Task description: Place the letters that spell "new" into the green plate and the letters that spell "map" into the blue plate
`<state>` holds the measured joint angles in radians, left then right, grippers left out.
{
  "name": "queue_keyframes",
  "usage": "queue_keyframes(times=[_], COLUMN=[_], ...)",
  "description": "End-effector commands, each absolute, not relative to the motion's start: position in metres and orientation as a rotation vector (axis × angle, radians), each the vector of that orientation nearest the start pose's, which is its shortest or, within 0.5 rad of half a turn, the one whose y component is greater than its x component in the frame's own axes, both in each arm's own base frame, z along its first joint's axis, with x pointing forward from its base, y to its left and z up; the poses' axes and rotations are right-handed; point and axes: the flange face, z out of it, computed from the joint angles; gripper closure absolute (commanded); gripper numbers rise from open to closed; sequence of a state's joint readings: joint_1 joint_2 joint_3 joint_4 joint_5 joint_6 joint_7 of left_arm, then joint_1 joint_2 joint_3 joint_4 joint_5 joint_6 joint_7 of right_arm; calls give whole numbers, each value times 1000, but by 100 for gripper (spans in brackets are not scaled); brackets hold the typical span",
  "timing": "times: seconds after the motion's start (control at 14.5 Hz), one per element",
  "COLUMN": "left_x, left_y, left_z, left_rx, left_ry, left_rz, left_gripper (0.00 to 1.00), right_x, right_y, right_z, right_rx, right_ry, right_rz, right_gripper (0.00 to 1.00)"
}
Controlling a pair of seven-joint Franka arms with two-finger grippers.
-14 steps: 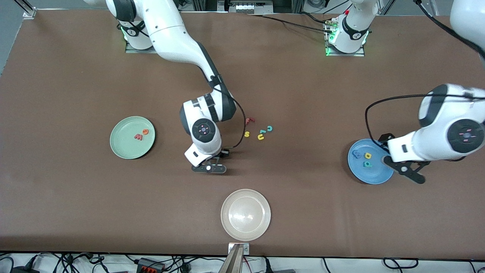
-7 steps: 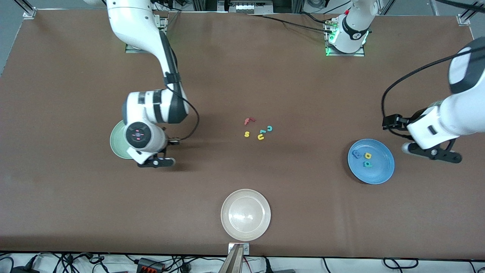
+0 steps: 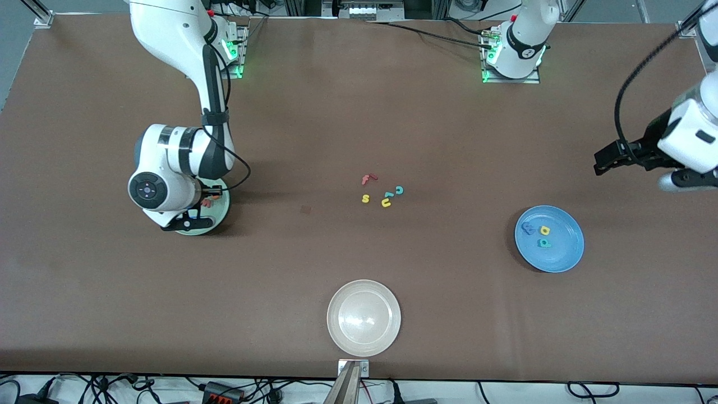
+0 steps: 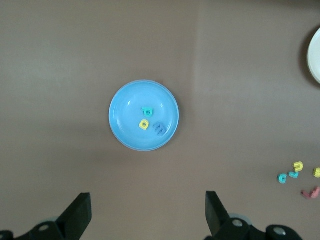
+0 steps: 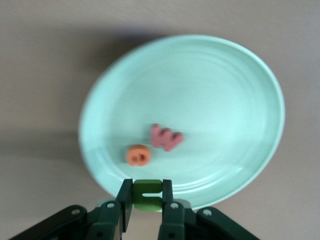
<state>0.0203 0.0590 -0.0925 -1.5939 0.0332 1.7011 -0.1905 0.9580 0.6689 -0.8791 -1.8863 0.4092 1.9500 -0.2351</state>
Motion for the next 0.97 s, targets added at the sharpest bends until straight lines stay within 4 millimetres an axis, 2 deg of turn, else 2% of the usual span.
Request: queue_keyframes(times=[0.0,0.14,0.35,0.48,0.62,0.69,0.76,0.83,0.9], left_x=[553,553,555,552,553,553,553,553,554], left_y=[-39,-42,-37,-33,-33,-32,-29,-30,-35], left_z=[575,571,569,563,564,565,566,567,569], left_rx=[-3125,-3126,-3127,-3124,-3124,-3124,-3124,-3124,-3125], left_ry=[-204,-176,-25,-6,-6,-6,-16,-9,3], left_rz=[-116,-101,-86,12,18,20,15,13,6], left_gripper=[0,0,0,0,0,0,0,0,0], right_x=[578,580,579,581,582,582,582,582,583], right_y=[58,36,30,26,28,28,29,28,27], right_z=[242,240,228,220,215,213,211,211,212], right_rx=[-3201,-3194,-3219,-3237,-3227,-3220,-3215,-3211,-3210], right_ry=[-257,-256,-247,-234,-205,-188,-175,-163,-161], right_rz=[537,535,509,492,474,468,463,460,456], right_gripper=[93,93,93,93,90,73,25,0,0])
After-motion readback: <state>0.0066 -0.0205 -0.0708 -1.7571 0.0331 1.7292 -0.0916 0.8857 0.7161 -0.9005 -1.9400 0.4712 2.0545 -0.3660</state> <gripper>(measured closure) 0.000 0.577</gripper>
